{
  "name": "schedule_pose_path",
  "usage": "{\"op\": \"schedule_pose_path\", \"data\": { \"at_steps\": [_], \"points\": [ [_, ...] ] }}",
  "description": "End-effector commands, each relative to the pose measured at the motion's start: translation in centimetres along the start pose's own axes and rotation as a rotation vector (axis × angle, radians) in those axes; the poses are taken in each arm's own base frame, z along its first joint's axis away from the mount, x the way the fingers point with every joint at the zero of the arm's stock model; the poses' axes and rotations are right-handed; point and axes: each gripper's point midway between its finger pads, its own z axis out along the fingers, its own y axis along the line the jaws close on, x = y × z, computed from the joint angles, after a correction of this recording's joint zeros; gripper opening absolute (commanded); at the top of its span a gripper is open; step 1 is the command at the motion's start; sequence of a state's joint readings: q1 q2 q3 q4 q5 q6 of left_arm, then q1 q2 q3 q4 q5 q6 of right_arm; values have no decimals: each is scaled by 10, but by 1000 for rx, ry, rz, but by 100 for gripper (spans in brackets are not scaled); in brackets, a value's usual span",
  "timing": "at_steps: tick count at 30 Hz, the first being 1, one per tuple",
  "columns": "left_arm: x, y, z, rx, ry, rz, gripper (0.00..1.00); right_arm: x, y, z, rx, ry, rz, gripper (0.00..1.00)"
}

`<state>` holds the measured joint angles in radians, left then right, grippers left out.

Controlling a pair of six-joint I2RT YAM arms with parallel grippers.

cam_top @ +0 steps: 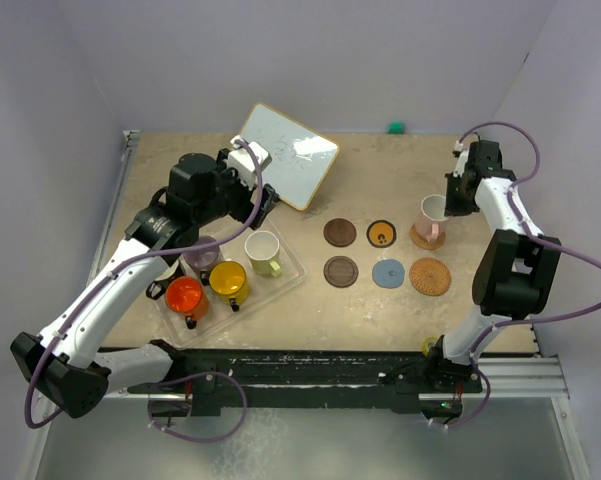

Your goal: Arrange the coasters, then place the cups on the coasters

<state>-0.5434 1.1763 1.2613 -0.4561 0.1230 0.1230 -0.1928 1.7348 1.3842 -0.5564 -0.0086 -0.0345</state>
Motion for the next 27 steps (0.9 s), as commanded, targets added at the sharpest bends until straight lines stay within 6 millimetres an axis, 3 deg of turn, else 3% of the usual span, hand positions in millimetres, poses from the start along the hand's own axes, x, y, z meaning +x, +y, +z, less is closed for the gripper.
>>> {"op": "schedule_pose_path", "data": {
  "at_steps": [1,13,21,27],
  "points": [
    [-20,4,-7,-15,-79,-7,79,-18,-3,-8,14,-81,49,0],
    [-22,4,-13,-21,-93,-7,79,-6,-5,1,30,-60,55,3],
    [-23,5,-15,-28,-98,-3,79,3,-5,-2,36,-48,51,15],
    [-25,6,-19,-37,-103,-2,79,-4,-11,-9,67,-81,51,26]
  ]
}}
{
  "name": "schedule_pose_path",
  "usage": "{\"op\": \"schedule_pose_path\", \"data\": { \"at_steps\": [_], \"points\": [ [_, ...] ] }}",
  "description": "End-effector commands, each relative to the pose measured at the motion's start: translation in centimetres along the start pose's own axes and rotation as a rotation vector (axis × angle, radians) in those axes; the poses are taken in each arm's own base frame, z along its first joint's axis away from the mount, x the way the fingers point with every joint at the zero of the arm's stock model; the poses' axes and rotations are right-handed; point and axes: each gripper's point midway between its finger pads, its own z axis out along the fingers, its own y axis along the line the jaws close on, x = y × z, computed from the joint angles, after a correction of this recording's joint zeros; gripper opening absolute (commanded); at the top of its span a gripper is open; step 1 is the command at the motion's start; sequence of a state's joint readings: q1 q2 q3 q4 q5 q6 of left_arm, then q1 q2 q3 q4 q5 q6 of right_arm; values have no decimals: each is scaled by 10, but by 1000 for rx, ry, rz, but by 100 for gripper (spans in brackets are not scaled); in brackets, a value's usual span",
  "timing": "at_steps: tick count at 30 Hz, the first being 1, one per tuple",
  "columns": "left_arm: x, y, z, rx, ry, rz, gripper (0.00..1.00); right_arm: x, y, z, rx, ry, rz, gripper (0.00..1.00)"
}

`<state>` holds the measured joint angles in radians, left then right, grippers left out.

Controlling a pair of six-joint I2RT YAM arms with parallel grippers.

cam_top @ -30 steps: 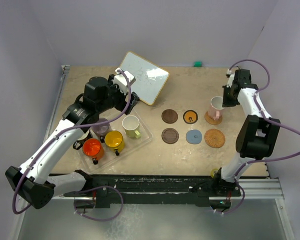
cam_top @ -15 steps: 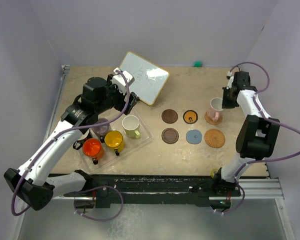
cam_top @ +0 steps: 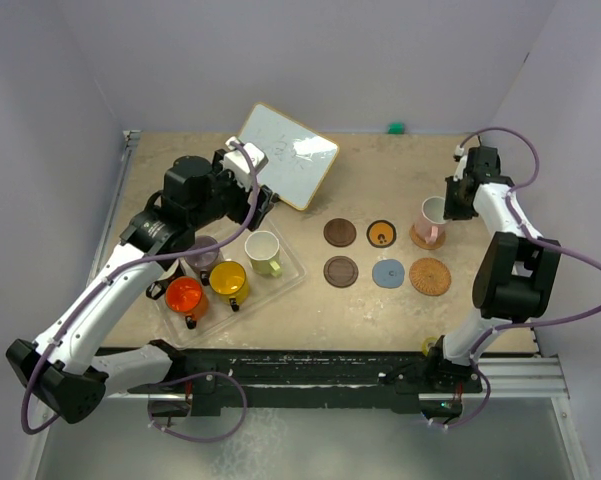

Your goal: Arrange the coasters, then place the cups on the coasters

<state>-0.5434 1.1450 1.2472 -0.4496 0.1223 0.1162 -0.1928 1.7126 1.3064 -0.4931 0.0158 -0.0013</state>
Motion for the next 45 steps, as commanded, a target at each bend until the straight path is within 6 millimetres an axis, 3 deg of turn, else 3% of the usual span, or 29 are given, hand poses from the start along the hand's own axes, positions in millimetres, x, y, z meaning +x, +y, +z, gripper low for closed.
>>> {"op": "schedule_pose_path", "data": {
  "at_steps": [1,7,15,20,26,32,40,45],
  "points": [
    [-21,7,-10,-33,-78,1,79,-17,-9,-17,40,-79,19,27],
    [-20,12,-13,-55,-65,21,80,-29,-12,-42,52,-139,11,41],
    [-4,20,-19,-94,8,57,80,-56,0,-105,7,-293,-54,58],
    [15,24,-18,-123,80,54,80,-58,27,-140,-83,-356,-130,64],
    [50,20,-10,-115,176,17,80,-46,86,-175,-239,-413,-276,65],
    [90,11,10,-81,285,-40,79,-26,136,-193,-490,-432,-314,65],
    [134,8,35,-93,420,-103,75,-9,145,-203,-563,-521,-384,65],
    [154,9,44,-105,479,-131,65,-2,147,-203,-578,-529,-390,65]
  ]
}}
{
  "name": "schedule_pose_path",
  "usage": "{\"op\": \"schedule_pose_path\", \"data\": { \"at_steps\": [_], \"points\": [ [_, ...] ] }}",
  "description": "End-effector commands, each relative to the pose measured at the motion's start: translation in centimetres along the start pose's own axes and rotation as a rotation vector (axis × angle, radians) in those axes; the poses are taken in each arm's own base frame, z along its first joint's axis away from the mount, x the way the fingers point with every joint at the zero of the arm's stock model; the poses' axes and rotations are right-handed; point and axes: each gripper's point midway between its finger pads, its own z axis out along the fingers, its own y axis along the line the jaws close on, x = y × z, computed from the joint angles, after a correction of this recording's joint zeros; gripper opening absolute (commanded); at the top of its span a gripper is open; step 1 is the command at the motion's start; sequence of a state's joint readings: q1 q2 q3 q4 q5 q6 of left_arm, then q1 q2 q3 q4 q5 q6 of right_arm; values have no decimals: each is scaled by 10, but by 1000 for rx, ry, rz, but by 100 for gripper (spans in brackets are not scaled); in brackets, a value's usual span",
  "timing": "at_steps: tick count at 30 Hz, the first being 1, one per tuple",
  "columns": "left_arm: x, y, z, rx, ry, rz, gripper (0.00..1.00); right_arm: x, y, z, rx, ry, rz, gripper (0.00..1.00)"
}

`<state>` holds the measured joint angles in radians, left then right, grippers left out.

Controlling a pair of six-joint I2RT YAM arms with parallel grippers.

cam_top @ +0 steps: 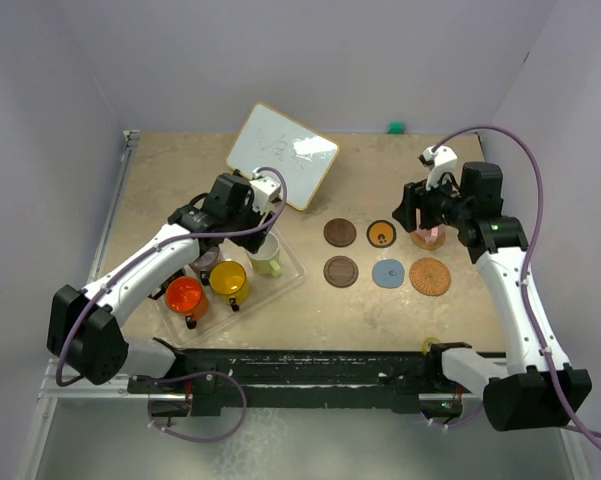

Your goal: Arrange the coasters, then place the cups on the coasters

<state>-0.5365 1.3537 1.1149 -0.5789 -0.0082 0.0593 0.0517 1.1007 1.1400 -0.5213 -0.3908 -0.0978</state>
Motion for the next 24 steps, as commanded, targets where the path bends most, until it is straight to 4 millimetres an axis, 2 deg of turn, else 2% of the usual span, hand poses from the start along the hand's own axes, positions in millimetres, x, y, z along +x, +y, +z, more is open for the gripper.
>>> {"op": "schedule_pose_path", "data": {
  "at_steps": [1,9,24],
  "points": [
    [0,6,9,-27,1,-59,63,-17,11,-5,-52,-91,-55,65],
    [13,9,20,4,22,-122,51,-8,13,3,-76,-77,-53,64],
    [20,6,48,43,112,-180,28,-5,14,5,-91,-68,-63,64]
  ]
}}
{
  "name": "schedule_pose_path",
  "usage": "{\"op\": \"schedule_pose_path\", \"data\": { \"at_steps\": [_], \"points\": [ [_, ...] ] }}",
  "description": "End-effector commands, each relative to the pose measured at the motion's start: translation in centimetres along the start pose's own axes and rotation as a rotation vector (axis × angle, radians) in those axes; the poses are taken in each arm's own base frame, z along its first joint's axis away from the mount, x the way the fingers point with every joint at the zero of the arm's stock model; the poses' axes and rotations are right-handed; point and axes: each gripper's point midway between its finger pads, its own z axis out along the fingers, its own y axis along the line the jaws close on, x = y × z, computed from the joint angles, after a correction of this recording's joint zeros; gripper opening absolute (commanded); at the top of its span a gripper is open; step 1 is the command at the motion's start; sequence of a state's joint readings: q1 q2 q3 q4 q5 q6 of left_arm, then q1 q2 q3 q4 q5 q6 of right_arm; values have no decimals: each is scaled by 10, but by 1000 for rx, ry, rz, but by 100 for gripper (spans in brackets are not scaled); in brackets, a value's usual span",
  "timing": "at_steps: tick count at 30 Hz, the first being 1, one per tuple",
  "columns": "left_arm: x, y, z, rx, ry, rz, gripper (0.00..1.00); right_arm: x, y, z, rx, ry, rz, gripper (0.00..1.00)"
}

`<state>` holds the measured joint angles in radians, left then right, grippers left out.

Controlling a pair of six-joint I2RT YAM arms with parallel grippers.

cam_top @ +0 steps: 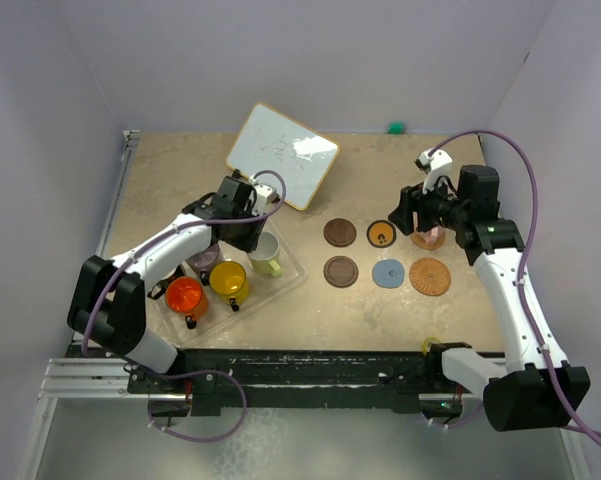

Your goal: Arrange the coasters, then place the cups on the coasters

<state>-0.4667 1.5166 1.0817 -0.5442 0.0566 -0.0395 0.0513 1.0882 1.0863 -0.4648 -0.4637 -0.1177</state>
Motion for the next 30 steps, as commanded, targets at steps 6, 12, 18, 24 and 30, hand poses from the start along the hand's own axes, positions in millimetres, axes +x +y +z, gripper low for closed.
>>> {"op": "schedule_pose_path", "data": {
  "at_steps": [6,12,18,24,30],
  "points": [
    [-25,-4,1,28,-38,-19,15,-7,8,3,-55,-31,-27,63],
    [-35,-11,-3,69,-43,3,3,-15,15,2,-75,-63,-14,65],
    [-52,-9,-16,61,-87,19,3,-37,32,9,-78,-119,-35,67],
    [-81,-8,-42,40,-192,15,3,-59,68,33,-142,-177,-46,71],
    [-119,-13,-63,33,-312,6,3,-80,100,59,-242,-181,-11,77]
  ]
}}
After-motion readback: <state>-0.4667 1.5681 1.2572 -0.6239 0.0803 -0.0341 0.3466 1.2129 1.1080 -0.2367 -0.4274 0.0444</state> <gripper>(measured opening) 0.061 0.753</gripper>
